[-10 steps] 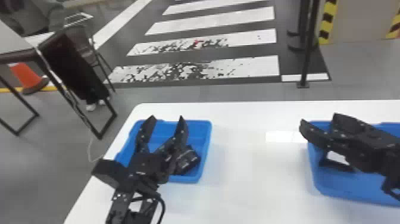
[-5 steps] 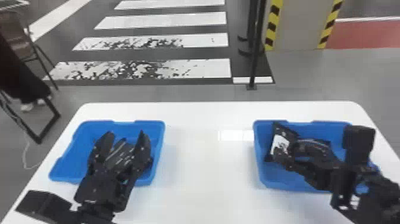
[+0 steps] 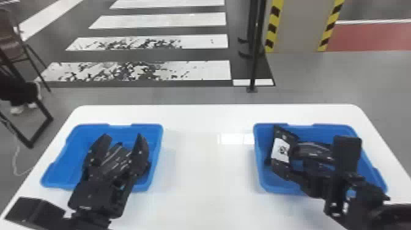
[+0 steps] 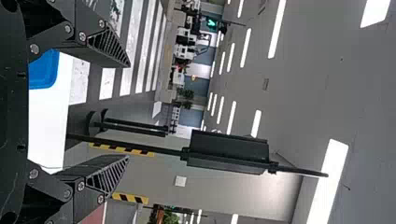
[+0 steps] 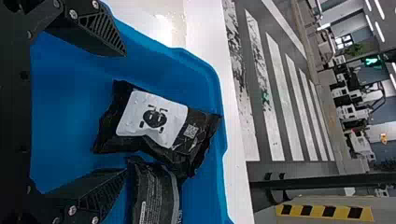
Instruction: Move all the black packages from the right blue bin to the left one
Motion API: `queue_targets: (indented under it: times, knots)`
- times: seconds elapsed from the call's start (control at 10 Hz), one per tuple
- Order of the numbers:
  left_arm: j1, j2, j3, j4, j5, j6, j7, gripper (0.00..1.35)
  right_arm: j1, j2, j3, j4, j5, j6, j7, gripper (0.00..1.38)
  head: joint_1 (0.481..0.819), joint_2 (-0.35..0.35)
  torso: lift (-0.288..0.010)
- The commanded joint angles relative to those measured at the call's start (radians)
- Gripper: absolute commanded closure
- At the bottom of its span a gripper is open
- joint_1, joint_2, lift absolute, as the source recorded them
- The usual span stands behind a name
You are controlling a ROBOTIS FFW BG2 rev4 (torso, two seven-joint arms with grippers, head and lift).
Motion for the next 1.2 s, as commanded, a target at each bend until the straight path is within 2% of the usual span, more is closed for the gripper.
queue_targets:
  times: [0.0,0.3,0.6,0.7,0.8,1.1]
  knots:
    - [0.0,0.0,-0.001,0.002,0.0,-0.003,0.0,0.38,-0.041,0.006,0.004,0.071,-0.005,-0.024,-0.001,0.15,0.695,0.069,-0.132]
    - [0.0,0.001,-0.001,0.007,0.0,-0.015,0.0,0.38,-0.107,0.011,0.042,0.166,-0.015,-0.059,-0.012,0.16,0.695,0.062,-0.132]
    - [0.0,0.001,-0.001,0.014,0.006,-0.015,0.0,0.38,-0.134,0.011,0.064,0.188,-0.025,-0.063,-0.018,0.17,0.695,0.077,-0.132]
    - [0.0,0.001,-0.001,0.017,0.006,-0.015,0.0,0.38,-0.136,0.011,0.064,0.191,-0.023,-0.061,-0.02,0.23,0.695,0.079,-0.132]
    - [0.0,0.001,-0.001,0.017,0.006,-0.02,0.0,0.38,-0.134,0.011,0.064,0.193,-0.027,-0.059,-0.021,0.37,0.695,0.08,-0.132]
    - [0.0,0.0,-0.003,0.029,0.02,-0.035,0.0,0.38,-0.131,0.011,0.068,0.184,-0.027,-0.046,-0.023,1.13,0.695,0.083,-0.132]
